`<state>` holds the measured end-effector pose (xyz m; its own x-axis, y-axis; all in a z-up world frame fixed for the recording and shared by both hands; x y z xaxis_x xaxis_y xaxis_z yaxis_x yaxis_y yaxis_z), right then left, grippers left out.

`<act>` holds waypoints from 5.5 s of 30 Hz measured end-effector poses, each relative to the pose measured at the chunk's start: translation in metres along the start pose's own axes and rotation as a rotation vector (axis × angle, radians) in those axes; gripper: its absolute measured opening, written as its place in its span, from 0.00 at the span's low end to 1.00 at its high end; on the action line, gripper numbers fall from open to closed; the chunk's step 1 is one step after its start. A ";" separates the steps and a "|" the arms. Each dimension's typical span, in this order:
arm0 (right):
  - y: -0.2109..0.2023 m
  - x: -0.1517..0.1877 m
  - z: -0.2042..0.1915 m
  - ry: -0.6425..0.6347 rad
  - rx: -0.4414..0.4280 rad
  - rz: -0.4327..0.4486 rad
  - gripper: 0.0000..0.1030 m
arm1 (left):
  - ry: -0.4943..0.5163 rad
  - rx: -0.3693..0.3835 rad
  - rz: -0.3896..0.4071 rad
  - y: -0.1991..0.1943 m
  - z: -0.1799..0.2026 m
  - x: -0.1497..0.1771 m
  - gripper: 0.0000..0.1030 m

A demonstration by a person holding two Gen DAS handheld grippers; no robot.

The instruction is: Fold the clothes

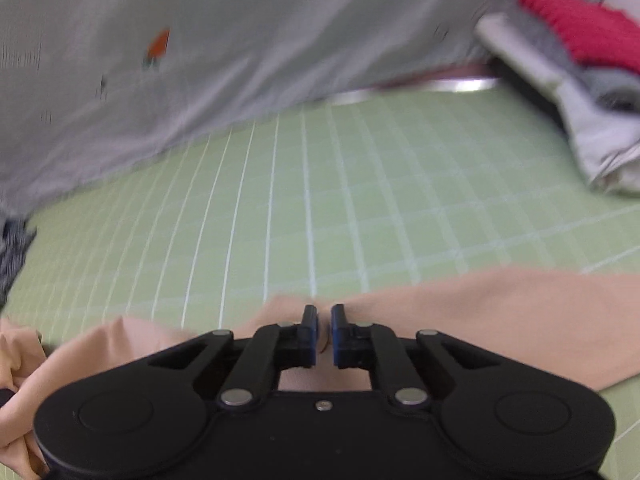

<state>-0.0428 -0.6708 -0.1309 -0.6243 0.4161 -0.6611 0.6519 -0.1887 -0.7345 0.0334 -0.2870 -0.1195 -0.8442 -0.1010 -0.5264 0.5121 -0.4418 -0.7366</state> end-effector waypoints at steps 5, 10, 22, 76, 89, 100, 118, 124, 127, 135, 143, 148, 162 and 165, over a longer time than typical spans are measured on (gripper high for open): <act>-0.068 -0.045 0.019 0.021 0.020 0.235 0.07 | 0.065 0.096 0.171 -0.034 0.040 -0.038 0.11; -0.075 -0.001 0.035 -0.039 0.066 0.172 0.07 | 0.048 -0.014 0.024 -0.010 0.020 0.006 0.12; -0.051 0.050 0.036 -0.098 0.150 0.012 0.39 | 0.075 -0.084 -0.013 -0.018 0.001 0.010 0.34; 0.007 0.107 -0.027 -0.081 0.029 -0.196 0.65 | 0.046 -0.293 -0.151 0.027 -0.069 0.046 0.78; -0.030 0.143 -0.037 -0.114 -0.042 -0.215 0.05 | 0.093 -0.300 -0.130 -0.011 -0.067 0.087 0.06; -0.059 0.153 -0.050 -0.121 -0.021 -0.254 0.75 | 0.060 -0.295 -0.097 -0.046 -0.065 0.095 0.72; -0.052 0.174 -0.105 0.027 0.166 -0.280 0.82 | 0.041 -0.313 -0.083 -0.042 -0.182 -0.007 0.73; -0.044 0.187 -0.120 0.050 0.274 -0.285 0.96 | 0.090 -0.279 -0.118 -0.012 -0.204 -0.040 0.77; -0.040 0.187 -0.121 0.095 0.302 -0.284 1.00 | 0.127 -0.257 -0.136 0.000 -0.208 -0.050 0.80; -0.037 0.186 -0.122 0.149 0.336 -0.289 1.00 | 0.216 -0.241 -0.136 0.018 -0.214 -0.060 0.86; -0.039 0.187 -0.121 0.180 0.356 -0.304 1.00 | 0.314 -0.242 -0.096 0.019 -0.204 -0.062 0.53; -0.040 0.188 -0.121 0.191 0.364 -0.304 1.00 | 0.305 -0.190 -0.091 0.017 -0.201 -0.061 0.14; -0.040 0.186 -0.119 0.195 0.369 -0.275 1.00 | 0.148 -0.349 -0.025 -0.035 -0.290 -0.065 0.08; -0.039 0.186 -0.118 0.195 0.370 -0.268 1.00 | 0.112 -0.401 -0.012 -0.051 -0.314 -0.064 0.08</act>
<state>-0.1336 -0.4813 -0.2071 -0.6342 0.6452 -0.4261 0.2609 -0.3402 -0.9034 0.1113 0.0214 -0.1813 -0.8396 0.0097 -0.5431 0.5418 -0.0575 -0.8385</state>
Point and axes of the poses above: each gripper's, at about its wrist camera, not at the fingertips, and y roughly the way its jaws point, z to its right, x to its underside, the point moved 9 cm from there along y, roughly the way its jaws point, and after that the axes turned 3 degrees about x, right-handed, at the moved point
